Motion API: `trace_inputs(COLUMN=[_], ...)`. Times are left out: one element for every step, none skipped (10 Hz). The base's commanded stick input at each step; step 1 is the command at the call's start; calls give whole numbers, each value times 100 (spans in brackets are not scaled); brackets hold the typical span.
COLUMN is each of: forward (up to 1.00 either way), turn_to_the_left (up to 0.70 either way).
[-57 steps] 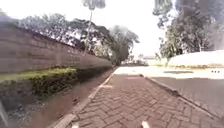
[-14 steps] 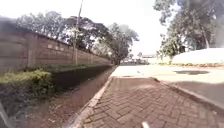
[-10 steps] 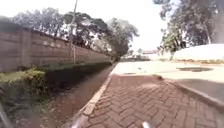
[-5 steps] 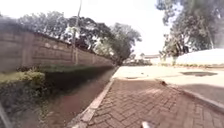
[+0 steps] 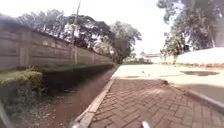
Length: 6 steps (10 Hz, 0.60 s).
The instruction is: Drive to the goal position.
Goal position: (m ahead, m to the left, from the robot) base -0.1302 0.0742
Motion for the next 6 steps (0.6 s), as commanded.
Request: trace_inputs(forward=[-25,-31,-37,-44,-50,-56], turn_to_the_left=[0,0,0,0,0,0])
